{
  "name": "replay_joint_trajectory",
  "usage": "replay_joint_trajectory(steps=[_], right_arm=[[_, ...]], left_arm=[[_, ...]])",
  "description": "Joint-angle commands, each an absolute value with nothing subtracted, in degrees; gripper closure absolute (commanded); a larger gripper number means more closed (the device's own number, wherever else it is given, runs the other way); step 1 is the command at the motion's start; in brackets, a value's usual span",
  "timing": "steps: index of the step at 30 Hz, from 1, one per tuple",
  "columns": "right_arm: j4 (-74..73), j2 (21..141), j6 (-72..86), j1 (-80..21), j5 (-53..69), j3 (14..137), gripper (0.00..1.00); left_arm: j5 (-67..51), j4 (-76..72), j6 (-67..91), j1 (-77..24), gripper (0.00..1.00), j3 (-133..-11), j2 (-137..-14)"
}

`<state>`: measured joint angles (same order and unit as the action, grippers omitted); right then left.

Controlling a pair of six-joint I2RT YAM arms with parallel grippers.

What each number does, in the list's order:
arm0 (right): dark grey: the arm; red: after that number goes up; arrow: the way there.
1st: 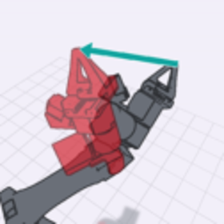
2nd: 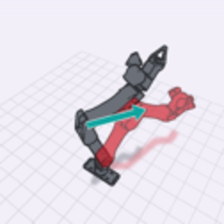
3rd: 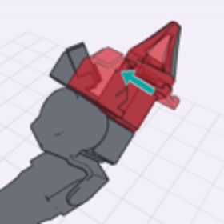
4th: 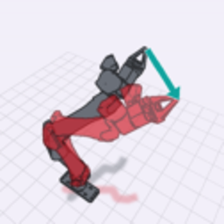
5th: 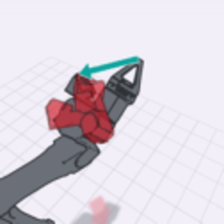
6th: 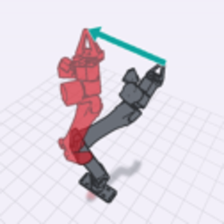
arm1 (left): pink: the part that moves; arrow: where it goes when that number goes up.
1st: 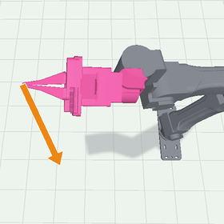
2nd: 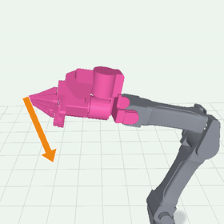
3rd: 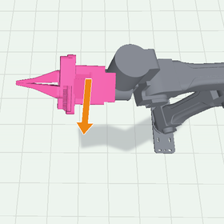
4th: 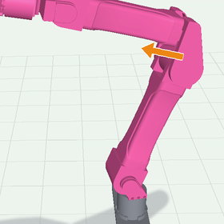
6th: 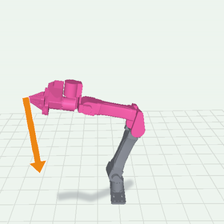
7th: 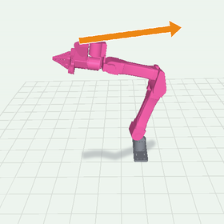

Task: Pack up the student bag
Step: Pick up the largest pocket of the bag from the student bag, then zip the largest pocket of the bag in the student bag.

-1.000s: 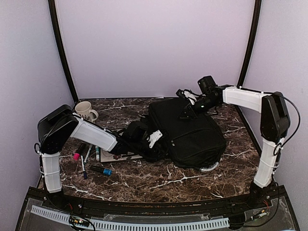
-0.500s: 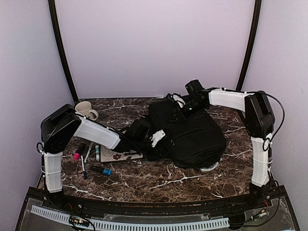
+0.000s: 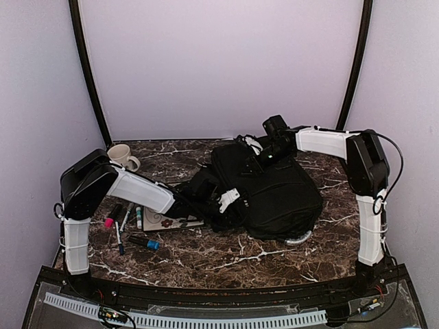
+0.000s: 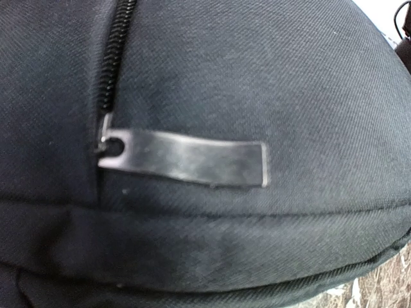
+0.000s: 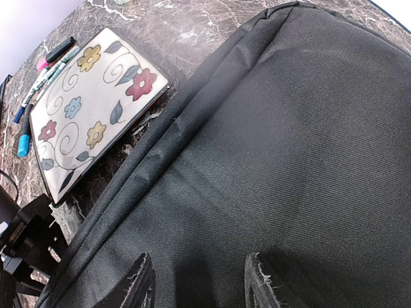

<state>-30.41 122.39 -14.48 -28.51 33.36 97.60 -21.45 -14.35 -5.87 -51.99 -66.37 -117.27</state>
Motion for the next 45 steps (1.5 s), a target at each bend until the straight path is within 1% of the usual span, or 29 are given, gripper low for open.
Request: replay_joint_trajectory(steps=[1, 4, 8, 9, 16, 23, 34, 45], right_arm=[[-31.99, 124.46, -14.76, -29.00, 33.22, 97.65, 0.52], [-31.95, 124.48, -14.94, -29.00, 32.38, 97.64, 0.52], [-31.49, 124.83, -14.17, -29.00, 28.95, 97.74, 0.52], [-31.47, 125.04, -13.75, -29.00, 28.06, 97.86, 0.53], [-31.91, 127.15, -10.73, -29.09, 22.08, 99.51, 0.53], [-32.36, 128.57, -10.11, -29.46, 20.81, 100.18, 0.53], [-33.45, 130.52, -10.46, -30.85, 20.65, 101.25, 0.53], [-33.74, 130.91, -10.55, -30.94, 20.75, 101.69, 0.53]], left_arm=[[-23.11, -12.71, -7.12, -52.38, 0.85, -68.05, -117.42], [-23.03, -12.03, -6.82, -52.38, 0.92, -68.07, -117.20], [-22.59, -11.59, -6.47, -52.49, 0.99, -66.54, -115.58], [-22.45, -11.44, -6.36, -52.55, 1.00, -65.96, -114.80], [-22.27, -7.85, -6.96, -54.65, 1.00, -63.81, -111.19], [-20.57, -5.10, -8.81, -58.63, 1.00, -64.97, -110.93], [-19.81, -0.72, -13.05, -62.58, 1.00, -77.45, -118.21], [-20.73, 2.74, -16.08, -65.25, 1.00, -85.01, -122.57]])
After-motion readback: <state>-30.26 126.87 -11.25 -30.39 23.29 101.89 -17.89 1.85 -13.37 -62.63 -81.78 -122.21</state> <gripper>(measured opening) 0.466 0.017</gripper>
